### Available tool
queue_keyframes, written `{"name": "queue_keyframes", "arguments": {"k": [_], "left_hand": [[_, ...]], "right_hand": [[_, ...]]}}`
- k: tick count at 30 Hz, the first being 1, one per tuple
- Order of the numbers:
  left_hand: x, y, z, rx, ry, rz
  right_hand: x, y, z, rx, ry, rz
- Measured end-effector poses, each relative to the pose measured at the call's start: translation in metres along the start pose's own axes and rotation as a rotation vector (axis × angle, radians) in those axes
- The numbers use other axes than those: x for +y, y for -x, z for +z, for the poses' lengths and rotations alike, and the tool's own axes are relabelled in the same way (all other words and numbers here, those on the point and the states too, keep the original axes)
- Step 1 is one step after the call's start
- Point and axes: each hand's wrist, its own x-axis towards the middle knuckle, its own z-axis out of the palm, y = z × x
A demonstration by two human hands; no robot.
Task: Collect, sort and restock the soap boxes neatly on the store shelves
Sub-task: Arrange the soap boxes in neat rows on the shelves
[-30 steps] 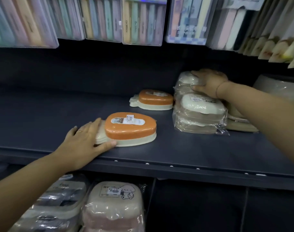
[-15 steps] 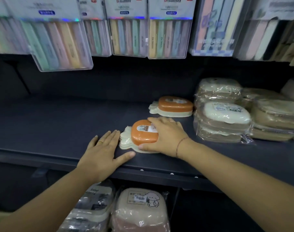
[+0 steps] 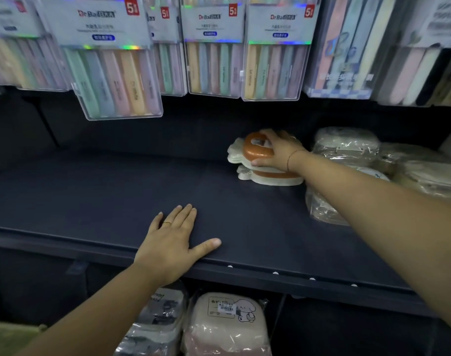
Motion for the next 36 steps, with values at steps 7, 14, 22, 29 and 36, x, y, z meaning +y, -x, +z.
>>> {"name": "queue_keyframes", "arguments": {"k": [7,14,22,29,36], "left_hand": [[0.0,0.0,0.001,0.013,-0.002,0.004],[0.001,0.001,0.0,0.009,0.011,-0.001],[0.004,0.007,-0.001,-0.005,0.03,-0.022],[0.01,0.029,-0.002,0.24,0.175,-0.001],[0.085,0.211,0.096,0.406,0.448,0.417]], "right_hand": [[0.016,-0.021,-0.001,-0.077,0.126,0.06],[0.019,-0.018,0.008,-0.039,0.142,0.085],[-0.025,0.118,0.019,0.09,-0.202,-0.177],[-0.008,0.318,0.06,0.025,-0.578,-0.097],[0.033,0.42,0.201,-0.186,-0.525,0.232]]}}
